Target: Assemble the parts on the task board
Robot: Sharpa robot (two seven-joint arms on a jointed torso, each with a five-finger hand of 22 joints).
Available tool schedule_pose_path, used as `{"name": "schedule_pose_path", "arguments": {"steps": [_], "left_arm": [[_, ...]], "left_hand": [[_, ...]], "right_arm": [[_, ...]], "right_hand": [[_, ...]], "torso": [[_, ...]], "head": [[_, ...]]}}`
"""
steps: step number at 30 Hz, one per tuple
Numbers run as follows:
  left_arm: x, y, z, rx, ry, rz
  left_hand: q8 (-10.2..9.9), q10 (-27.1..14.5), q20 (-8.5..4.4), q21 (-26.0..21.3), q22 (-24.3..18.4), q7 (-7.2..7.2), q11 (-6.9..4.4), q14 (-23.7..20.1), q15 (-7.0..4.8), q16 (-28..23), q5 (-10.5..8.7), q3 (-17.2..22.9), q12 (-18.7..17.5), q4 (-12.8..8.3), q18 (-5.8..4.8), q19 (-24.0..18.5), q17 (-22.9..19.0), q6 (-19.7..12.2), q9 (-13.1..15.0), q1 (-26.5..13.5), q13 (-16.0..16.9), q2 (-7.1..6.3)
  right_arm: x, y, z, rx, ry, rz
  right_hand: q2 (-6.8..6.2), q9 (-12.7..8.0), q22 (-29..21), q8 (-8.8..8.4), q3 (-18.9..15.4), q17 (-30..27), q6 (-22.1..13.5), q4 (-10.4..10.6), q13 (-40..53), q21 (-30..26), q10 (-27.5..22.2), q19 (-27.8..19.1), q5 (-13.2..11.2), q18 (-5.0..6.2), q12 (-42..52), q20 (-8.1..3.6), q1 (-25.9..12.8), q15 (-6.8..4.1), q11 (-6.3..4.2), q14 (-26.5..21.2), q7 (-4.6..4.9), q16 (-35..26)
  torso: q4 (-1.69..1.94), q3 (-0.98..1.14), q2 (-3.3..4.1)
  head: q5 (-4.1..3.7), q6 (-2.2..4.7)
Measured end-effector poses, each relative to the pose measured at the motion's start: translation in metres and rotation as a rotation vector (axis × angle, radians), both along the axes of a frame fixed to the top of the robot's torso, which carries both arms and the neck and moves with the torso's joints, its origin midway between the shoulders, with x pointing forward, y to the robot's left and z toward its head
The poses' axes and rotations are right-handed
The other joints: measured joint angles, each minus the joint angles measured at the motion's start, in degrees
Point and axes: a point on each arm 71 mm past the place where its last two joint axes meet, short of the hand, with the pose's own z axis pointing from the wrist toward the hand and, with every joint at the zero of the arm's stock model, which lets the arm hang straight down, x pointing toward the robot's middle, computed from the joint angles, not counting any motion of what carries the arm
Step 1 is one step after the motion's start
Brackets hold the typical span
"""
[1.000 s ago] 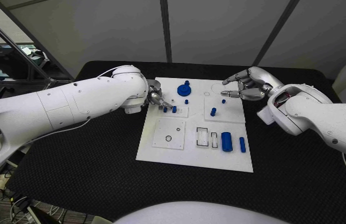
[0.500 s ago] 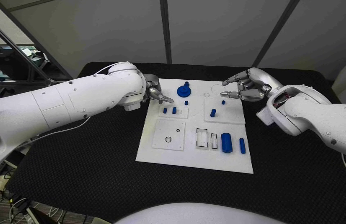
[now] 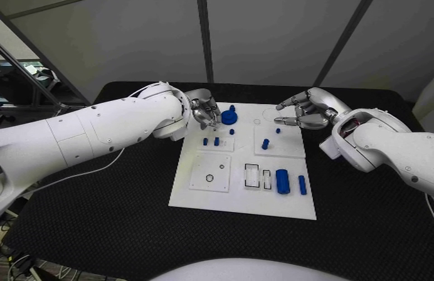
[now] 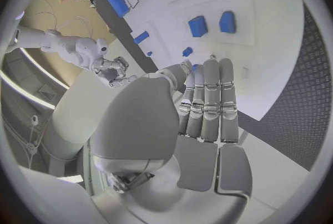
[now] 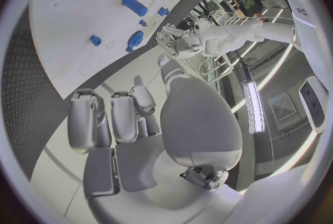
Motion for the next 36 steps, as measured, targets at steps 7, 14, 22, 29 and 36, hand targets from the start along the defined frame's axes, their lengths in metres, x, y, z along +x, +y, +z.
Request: {"name": "schedule_pose_path", "arguments": {"steps": [7,14,22,29,36], "left_arm": [[0.001,-0.02,-0.001,-0.035,-0.118,-0.092],[0.002,-0.037,-0.004,0.036,-0.211,-0.182],[0.006,-0.046,-0.008,0.15,-0.265,-0.241],[0.009,-0.051,-0.013,0.22,-0.265,-0.268],[0.011,-0.05,-0.017,0.267,-0.249,-0.275]], "left_hand": [[0.0,0.3,1.35,-2.9,-1.2,0.35,1.07,0.1,1.2,-4.8,0.24,-1.5,-6.2,-1.1,0.0,-0.8,-3.8,-1.0,-11.0,-1.0,-13.0,-1.61],[0.0,1.1,1.47,-3.0,-1.5,0.17,1.5,5.4,0.64,-3.1,0.24,-3.7,-7.9,-1.9,-0.02,3.8,-4.0,-0.3,-19.1,-1.1,-23.0,-1.64],[0.0,0.8,0.56,2.7,2.6,0.08,1.19,13.7,-0.2,14.0,0.23,-4.6,-8.2,-1.5,0.0,10.0,8.4,0.6,-23.2,-1.8,-28.5,-1.35],[0.0,0.8,0.36,12.8,11.9,0.04,1.19,16.3,-0.3,23.1,0.23,-4.7,-8.2,-1.7,-0.03,15.5,15.0,1.4,-25.6,-2.1,-31.6,-1.12],[0.0,0.8,0.26,17.0,15.9,0.08,1.19,16.8,-0.44,26.7,0.23,-4.9,-8.2,-1.5,0.0,17.2,17.7,1.8,-26.6,-2.4,-33.1,-0.82]], "right_arm": [[-0.001,0.002,0.0,0.002,0.0,0.005],[-0.001,0.004,0.0,0.003,0.0,0.008],[-0.001,0.005,0.0,0.004,0.0,0.01],[-0.001,0.006,0.0,0.004,0.0,0.011],[-0.001,0.006,0.0,0.004,0.0,0.012]], "right_hand": [[0.0,0.0,0.0,0.0,0.0,0.0,0.0,0.0,0.0,0.0,0.0,0.0,0.0,0.0,0.0,0.0,0.0,0.0,0.0,0.0,0.0,0.0],[0.0,0.0,0.0,0.0,0.0,0.0,0.0,0.0,0.0,0.0,0.0,0.0,0.0,0.0,0.0,0.0,0.0,0.0,0.0,0.0,0.0,0.0],[0.0,0.0,0.0,0.0,0.0,0.0,0.0,0.0,0.0,0.0,0.0,0.0,0.0,0.0,0.0,0.0,0.0,0.0,0.0,0.0,0.0,0.0],[-0.01,0.0,0.0,0.0,0.0,0.0,0.0,0.0,0.0,0.0,0.0,0.0,0.0,0.0,0.0,0.0,0.0,0.0,0.0,0.0,0.0,0.0],[-0.01,0.0,0.0,0.01,0.0,0.0,0.0,0.0,0.0,0.0,0.0,0.0,0.0,0.0,0.0,0.0,0.0,0.0,0.0,0.0,0.0,0.0]], "torso": [[-0.03,0.02,0.0],[-0.03,-0.02,0.0],[0.0,-0.03,-0.02],[0.01,-0.04,-0.02],[0.04,-0.03,-0.01]], "head": [[-0.23,0.12],[-0.43,0.11],[-0.51,0.12],[-0.57,0.12],[-0.61,-0.07]]}}
